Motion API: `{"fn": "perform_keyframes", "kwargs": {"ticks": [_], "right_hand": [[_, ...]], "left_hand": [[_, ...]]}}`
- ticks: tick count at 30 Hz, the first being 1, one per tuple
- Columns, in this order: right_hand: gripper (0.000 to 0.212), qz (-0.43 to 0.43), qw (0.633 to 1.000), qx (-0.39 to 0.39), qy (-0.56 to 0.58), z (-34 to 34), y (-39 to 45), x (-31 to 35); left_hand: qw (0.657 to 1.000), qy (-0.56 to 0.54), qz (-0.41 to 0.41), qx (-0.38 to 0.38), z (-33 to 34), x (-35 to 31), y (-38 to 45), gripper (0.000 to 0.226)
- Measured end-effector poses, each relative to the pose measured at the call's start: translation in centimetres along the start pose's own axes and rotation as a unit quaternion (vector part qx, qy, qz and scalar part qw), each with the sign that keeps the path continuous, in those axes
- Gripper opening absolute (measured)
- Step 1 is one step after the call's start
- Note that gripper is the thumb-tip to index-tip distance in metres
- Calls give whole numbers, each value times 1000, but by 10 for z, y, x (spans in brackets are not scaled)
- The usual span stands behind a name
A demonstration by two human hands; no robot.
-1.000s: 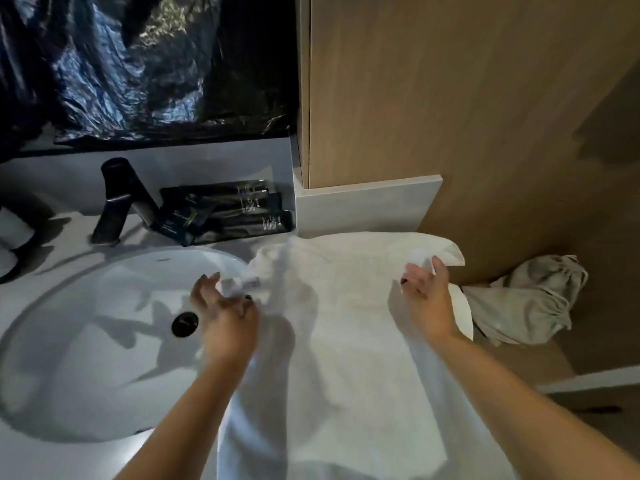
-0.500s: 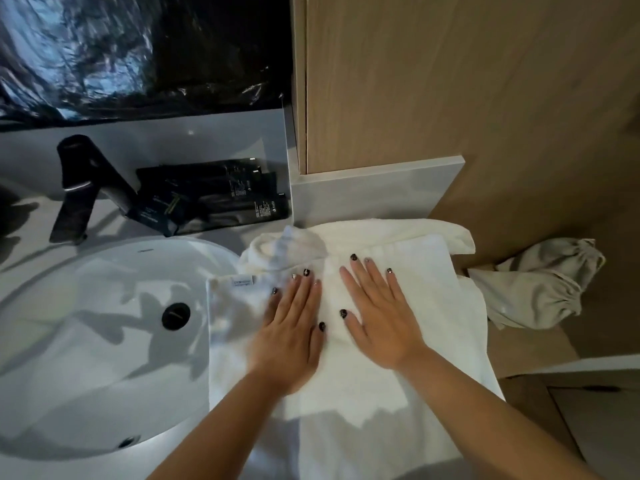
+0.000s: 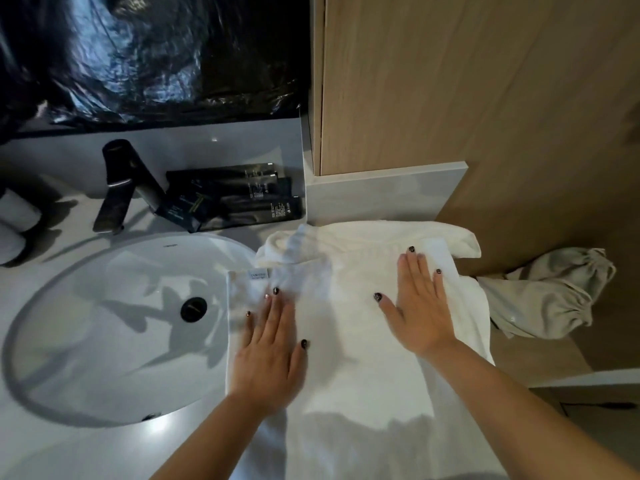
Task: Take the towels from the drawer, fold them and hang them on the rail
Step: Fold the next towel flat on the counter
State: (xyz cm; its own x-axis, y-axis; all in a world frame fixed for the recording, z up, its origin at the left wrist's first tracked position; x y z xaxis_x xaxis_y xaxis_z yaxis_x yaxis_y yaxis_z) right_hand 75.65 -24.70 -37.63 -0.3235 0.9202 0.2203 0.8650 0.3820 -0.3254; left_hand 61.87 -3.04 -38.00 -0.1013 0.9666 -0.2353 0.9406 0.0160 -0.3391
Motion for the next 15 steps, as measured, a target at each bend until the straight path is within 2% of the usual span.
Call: {"fn": "perform_keyframes", "kwargs": {"ticks": [3, 6, 11, 15], "right_hand": [[66, -84, 995, -45, 39, 7, -35, 51], [59, -176, 984, -15, -37, 44, -71, 96], [68, -182, 975, 43, -118, 50, -76, 68], [75, -108, 987, 62, -100, 46, -77, 11]], "left_hand": [[998, -38, 33, -32, 5, -28, -15, 66], [1000, -4, 24, -10, 23, -40, -23, 65], [999, 41, 33, -3, 26, -32, -27, 70], [1000, 22, 5, -17, 24, -9, -42, 72]]}}
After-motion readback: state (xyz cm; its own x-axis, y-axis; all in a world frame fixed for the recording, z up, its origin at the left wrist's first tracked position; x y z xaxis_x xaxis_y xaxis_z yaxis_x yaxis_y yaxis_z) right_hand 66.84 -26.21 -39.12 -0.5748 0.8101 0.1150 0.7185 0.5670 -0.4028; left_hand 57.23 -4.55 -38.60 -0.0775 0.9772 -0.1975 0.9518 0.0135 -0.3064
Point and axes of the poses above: each hand's wrist, its own y-axis towards the middle knuckle, its own z-axis out of the palm, x = y × z, the point moved 9 cm from there along y, towards the middle knuckle, and after that the axes turned 14 degrees about x, right-handed, at the moved point
